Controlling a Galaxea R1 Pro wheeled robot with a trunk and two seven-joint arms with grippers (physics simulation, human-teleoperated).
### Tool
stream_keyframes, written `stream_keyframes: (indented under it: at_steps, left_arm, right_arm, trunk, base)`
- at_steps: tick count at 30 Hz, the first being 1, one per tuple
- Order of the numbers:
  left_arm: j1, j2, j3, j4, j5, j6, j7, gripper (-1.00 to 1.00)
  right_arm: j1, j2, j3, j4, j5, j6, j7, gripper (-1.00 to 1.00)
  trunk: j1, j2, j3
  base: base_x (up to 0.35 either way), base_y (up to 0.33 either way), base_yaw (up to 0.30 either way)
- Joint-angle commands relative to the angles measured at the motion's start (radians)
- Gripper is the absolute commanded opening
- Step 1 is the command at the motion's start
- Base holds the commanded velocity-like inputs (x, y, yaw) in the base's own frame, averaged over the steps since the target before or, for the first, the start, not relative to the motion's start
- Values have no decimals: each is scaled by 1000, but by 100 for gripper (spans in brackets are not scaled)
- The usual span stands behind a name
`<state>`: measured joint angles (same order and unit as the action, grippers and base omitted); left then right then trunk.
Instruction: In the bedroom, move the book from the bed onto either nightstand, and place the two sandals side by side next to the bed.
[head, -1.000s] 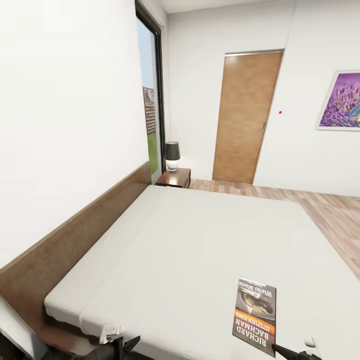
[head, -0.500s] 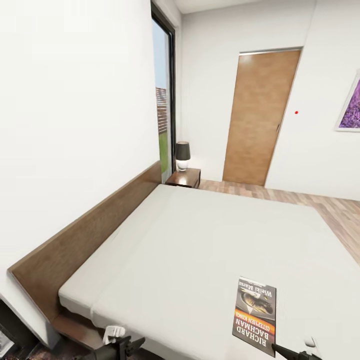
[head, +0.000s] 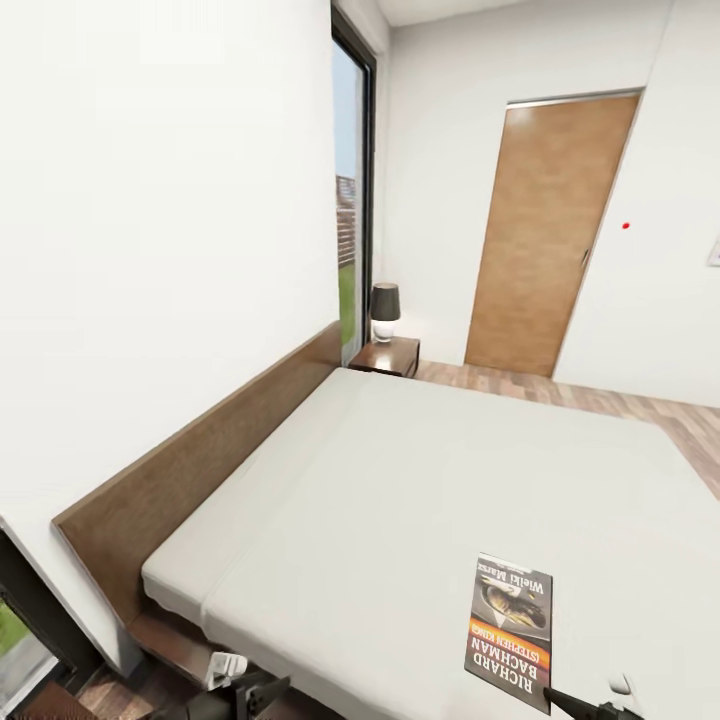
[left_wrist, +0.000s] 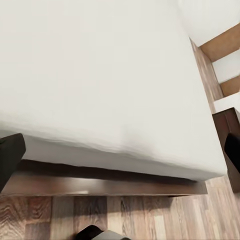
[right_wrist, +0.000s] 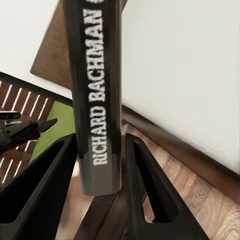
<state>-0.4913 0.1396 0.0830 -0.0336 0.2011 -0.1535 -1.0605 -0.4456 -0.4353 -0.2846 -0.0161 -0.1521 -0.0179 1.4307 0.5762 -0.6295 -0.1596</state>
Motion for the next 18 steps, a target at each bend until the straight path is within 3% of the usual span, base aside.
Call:
stream_keyframes:
  at_steps: [1,18]
  left_arm:
    - [-1,0,8,1,-6,-4,-2,100]
    - [-1,0,8,1,-6,-3,-1,100]
  right_arm:
    - [-1,0,3,1,-6,-2,2,-100]
    - [-1,1,4,1,-6,-2,2,-100]
  trunk:
    - [0,-1,-2]
    - [0,-1,-2]
  base:
    - [0,0,147]
    - [0,-17,143]
